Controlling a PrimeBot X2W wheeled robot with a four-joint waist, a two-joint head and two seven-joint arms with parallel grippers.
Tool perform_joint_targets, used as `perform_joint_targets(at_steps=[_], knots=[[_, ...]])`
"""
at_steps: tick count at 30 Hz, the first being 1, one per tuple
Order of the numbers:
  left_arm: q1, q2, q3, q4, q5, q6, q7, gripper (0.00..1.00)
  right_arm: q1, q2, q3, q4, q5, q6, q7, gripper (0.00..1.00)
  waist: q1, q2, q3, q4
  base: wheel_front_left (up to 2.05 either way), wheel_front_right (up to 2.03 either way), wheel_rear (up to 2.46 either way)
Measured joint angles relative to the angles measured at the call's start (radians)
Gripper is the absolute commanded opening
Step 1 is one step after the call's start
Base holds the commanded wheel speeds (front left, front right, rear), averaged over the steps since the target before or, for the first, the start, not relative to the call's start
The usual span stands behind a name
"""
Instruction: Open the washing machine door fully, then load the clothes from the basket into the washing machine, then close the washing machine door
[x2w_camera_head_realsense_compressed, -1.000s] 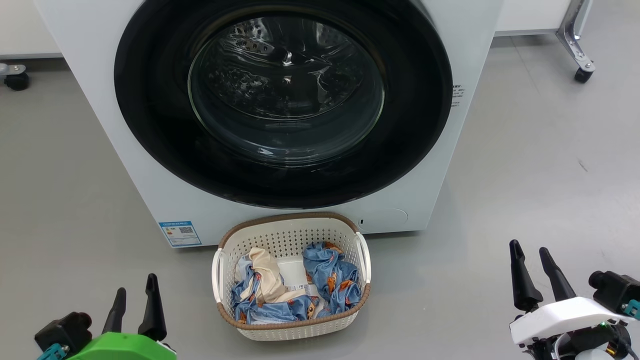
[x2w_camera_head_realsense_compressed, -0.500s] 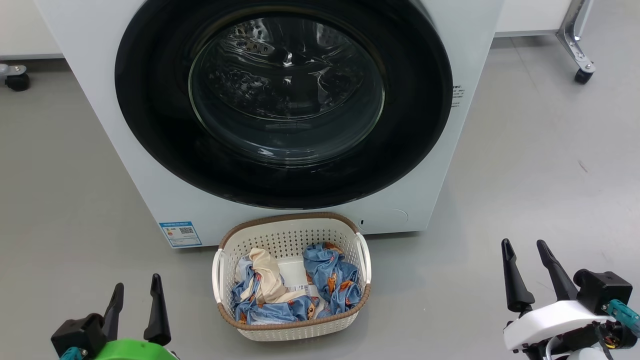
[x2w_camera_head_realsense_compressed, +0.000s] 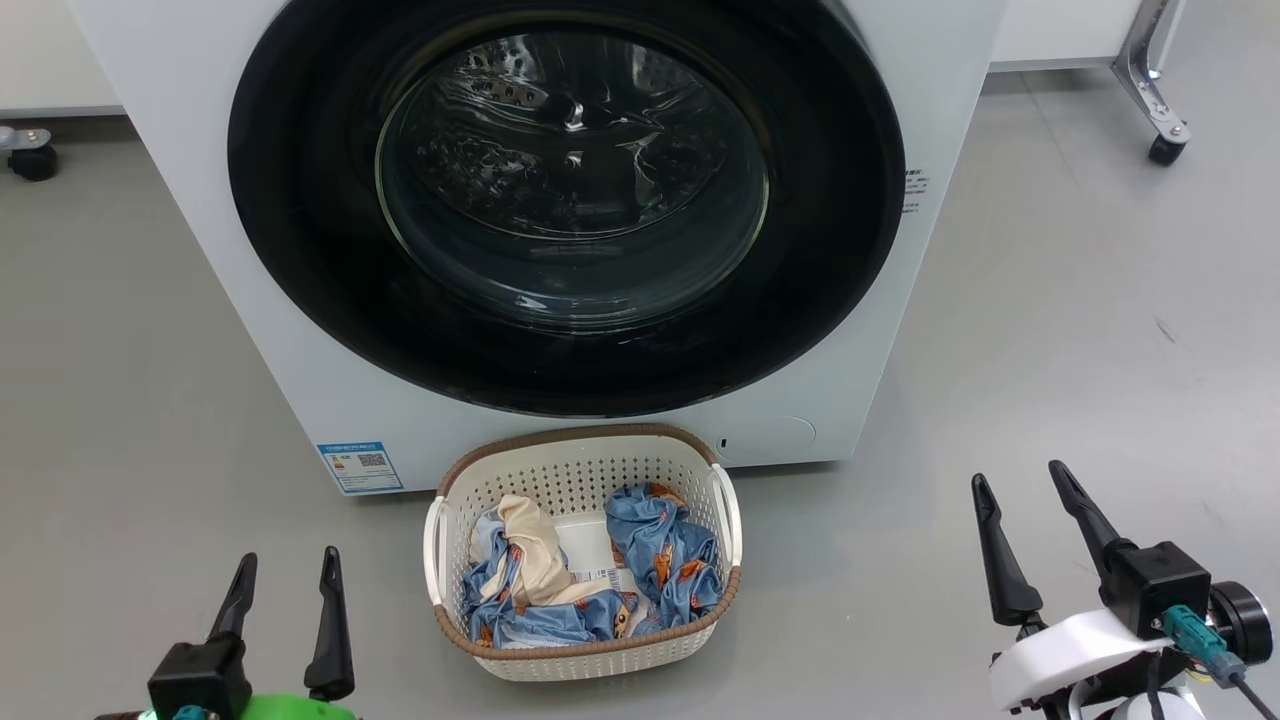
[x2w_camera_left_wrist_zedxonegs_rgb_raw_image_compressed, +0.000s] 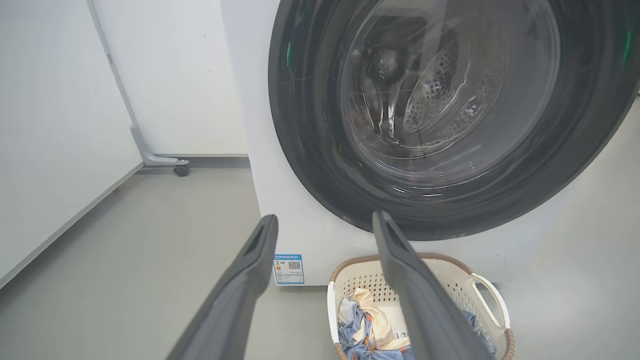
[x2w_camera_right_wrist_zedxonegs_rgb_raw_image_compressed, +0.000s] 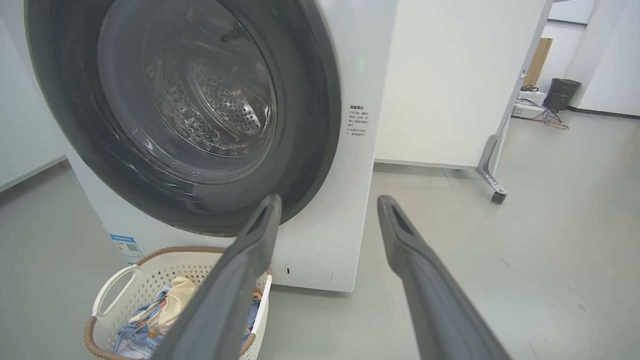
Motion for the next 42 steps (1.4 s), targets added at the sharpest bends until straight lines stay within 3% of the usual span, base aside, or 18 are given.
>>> perform_joint_targets(at_steps=[7, 42], knots=[[0.013, 0.000, 0.000, -0.025, 0.089, 0.004, -0.018, 1.00, 0.001, -0.001, 0.012, -0.017, -0.099, 0.000, -0.018, 1.00, 0.0000, 0.0000, 0.001, 0.002, 0.00, 0.00, 0.00], [0.016, 0.000, 0.031, -0.030, 0.053, 0.013, -0.018, 1.00, 0.018, 0.024, -0.029, -0.011, -0.083, 0.002, -0.018, 1.00, 0.0000, 0.0000, 0.001, 0.004, 0.09, 0.09, -0.17]])
